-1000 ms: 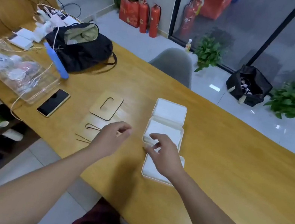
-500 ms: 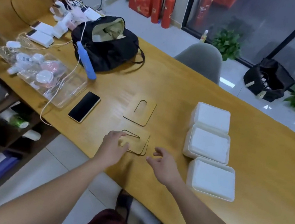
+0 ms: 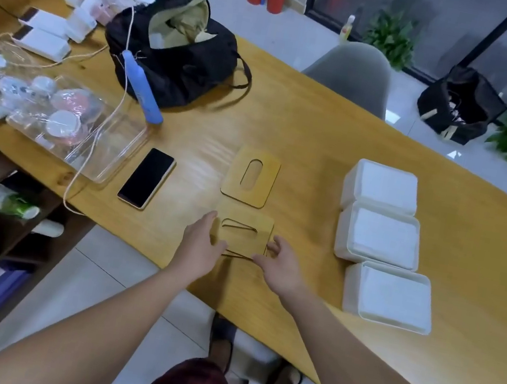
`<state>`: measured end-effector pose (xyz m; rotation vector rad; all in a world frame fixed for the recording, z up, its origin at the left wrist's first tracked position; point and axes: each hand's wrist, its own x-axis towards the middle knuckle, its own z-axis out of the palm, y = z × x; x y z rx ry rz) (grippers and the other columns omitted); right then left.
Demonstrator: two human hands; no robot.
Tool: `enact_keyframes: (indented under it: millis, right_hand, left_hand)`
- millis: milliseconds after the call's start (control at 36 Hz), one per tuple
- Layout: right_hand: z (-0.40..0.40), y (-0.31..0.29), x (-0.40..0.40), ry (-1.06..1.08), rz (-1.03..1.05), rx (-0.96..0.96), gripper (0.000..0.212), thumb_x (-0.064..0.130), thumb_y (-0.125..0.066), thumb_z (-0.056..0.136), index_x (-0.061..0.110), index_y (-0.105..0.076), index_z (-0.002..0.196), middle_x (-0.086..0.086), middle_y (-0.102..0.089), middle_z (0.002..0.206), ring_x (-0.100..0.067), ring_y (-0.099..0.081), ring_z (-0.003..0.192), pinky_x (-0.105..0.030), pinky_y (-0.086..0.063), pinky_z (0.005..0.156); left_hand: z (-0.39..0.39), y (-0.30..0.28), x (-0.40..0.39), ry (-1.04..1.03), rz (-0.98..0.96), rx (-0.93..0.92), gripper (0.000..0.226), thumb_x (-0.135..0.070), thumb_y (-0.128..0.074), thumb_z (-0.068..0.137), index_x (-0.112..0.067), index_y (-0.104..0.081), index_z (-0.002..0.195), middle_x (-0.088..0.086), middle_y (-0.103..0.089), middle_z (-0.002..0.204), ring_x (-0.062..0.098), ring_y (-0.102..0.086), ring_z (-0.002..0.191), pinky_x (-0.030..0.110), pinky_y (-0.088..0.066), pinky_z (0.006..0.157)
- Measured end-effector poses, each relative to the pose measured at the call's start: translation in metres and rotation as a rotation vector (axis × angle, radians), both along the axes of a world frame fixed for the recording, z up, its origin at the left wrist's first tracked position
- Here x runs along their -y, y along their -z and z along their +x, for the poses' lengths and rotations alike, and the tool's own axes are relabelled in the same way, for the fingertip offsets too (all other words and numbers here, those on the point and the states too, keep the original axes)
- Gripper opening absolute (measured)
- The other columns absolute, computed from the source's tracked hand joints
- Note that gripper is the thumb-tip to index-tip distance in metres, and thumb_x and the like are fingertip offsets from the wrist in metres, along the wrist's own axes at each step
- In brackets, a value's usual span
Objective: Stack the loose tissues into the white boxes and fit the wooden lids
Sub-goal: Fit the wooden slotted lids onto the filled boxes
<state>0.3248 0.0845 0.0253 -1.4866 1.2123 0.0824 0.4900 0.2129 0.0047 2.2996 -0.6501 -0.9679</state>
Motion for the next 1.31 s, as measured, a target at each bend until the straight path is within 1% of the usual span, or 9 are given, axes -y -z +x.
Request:
enact_keyframes:
  millis: [139, 306, 500, 639, 722, 889, 1028, 1194, 1306]
  right_hand:
    - [0.0, -0.003, -0.002, -0.024, -0.03, 0.038, 0.067, 0.021, -0.075, 0.103, 0.014, -0.044, 0.162, 0.0, -0.055, 0.16, -0.018, -0.045, 0.154, -0.036, -0.042, 0.123]
    - [-0.006, -0.011, -0.002, -0.01, 0.024, 0.102, 0.06, 0.02, -0.071, 0.105, 0.017, -0.047, 0.16, 0.003, -0.057, 0.158, -0.015, -0.045, 0.153, -0.036, -0.044, 0.12]
    - [-0.026, -0.031, 0.009, 0.148, -0.173, 0.067, 0.059, 0.028, -0.074, 0.104, 0.014, -0.05, 0.156, 0.001, -0.062, 0.142, -0.017, -0.061, 0.136, -0.036, -0.052, 0.113]
    - [-0.062, -0.06, 0.025, 0.223, -0.329, 0.121, 0.039, 0.028, -0.074, 0.104, 0.024, -0.063, 0.142, 0.009, -0.066, 0.117, -0.007, -0.065, 0.107, -0.036, -0.059, 0.1]
    - [-0.096, -0.072, 0.037, 0.195, -0.431, 0.147, 0.015, 0.021, -0.068, 0.106, 0.024, -0.075, 0.12, 0.009, -0.071, 0.11, -0.007, -0.067, 0.099, -0.036, -0.059, 0.094]
    - [-0.167, -0.087, 0.063, 0.258, -0.441, 0.178, 0.031, 0.011, -0.064, 0.105, 0.032, -0.075, 0.124, 0.016, -0.077, 0.103, -0.001, -0.068, 0.087, -0.024, -0.054, 0.08]
    - [-0.218, -0.089, 0.081, 0.272, -0.389, 0.252, 0.025, 0.01, -0.063, 0.106, 0.029, -0.077, 0.115, 0.011, -0.076, 0.093, -0.014, -0.072, 0.087, -0.037, -0.06, 0.082]
    - [-0.27, -0.077, 0.105, 0.234, -0.38, 0.281, 0.021, 0.01, -0.065, 0.104, 0.025, -0.078, 0.102, -0.001, -0.072, 0.088, -0.021, -0.067, 0.088, -0.035, -0.053, 0.078]
    - [-0.296, -0.065, 0.12, 0.259, -0.316, 0.276, 0.024, 0.012, -0.067, 0.104, 0.032, -0.08, 0.105, 0.002, -0.075, 0.087, -0.017, -0.069, 0.087, -0.026, -0.051, 0.069]
  left_hand:
    - [-0.005, -0.005, -0.001, 0.076, 0.042, 0.025, 0.087, -0.033, -0.068, 0.109, -0.022, -0.014, 0.176, 0.0, -0.028, 0.179, 0.027, -0.036, 0.161, 0.039, -0.036, 0.126]
    - [-0.011, -0.014, 0.001, 0.091, 0.05, 0.035, 0.089, -0.031, -0.066, 0.11, -0.022, -0.007, 0.177, 0.002, -0.021, 0.182, 0.027, -0.033, 0.163, 0.043, -0.035, 0.13]
    - [-0.024, -0.039, 0.01, 0.046, -0.103, 0.013, 0.079, -0.018, -0.082, 0.098, -0.027, -0.037, 0.162, 0.0, -0.055, 0.154, 0.021, -0.058, 0.139, 0.047, -0.055, 0.113]
    - [-0.059, -0.061, 0.025, 0.059, -0.295, -0.06, 0.074, -0.01, -0.087, 0.09, -0.07, -0.05, 0.113, -0.03, -0.063, 0.115, -0.009, -0.066, 0.107, 0.011, -0.057, 0.08]
    - [-0.091, -0.07, 0.036, 0.095, -0.317, -0.067, 0.067, -0.019, -0.087, 0.092, -0.058, -0.054, 0.134, -0.018, -0.05, 0.132, -0.006, -0.059, 0.116, 0.021, -0.055, 0.095]
    - [-0.156, -0.08, 0.062, 0.161, -0.337, -0.082, 0.067, -0.024, -0.085, 0.088, -0.052, -0.053, 0.14, -0.02, -0.043, 0.133, -0.005, -0.058, 0.12, 0.031, -0.057, 0.105]
    - [-0.203, -0.083, 0.084, 0.187, -0.32, -0.059, 0.071, -0.028, -0.088, 0.086, -0.052, -0.052, 0.143, -0.023, -0.042, 0.131, 0.0, -0.059, 0.12, 0.035, -0.058, 0.106]
    - [-0.246, -0.07, 0.101, 0.206, -0.321, -0.034, 0.077, -0.029, -0.094, 0.085, -0.058, -0.05, 0.141, -0.027, -0.044, 0.129, -0.008, -0.059, 0.114, 0.025, -0.057, 0.1]
    - [-0.268, -0.063, 0.108, 0.205, -0.321, -0.021, 0.078, -0.032, -0.086, 0.092, -0.089, -0.038, 0.114, -0.028, -0.045, 0.129, -0.007, -0.057, 0.118, 0.021, -0.054, 0.097]
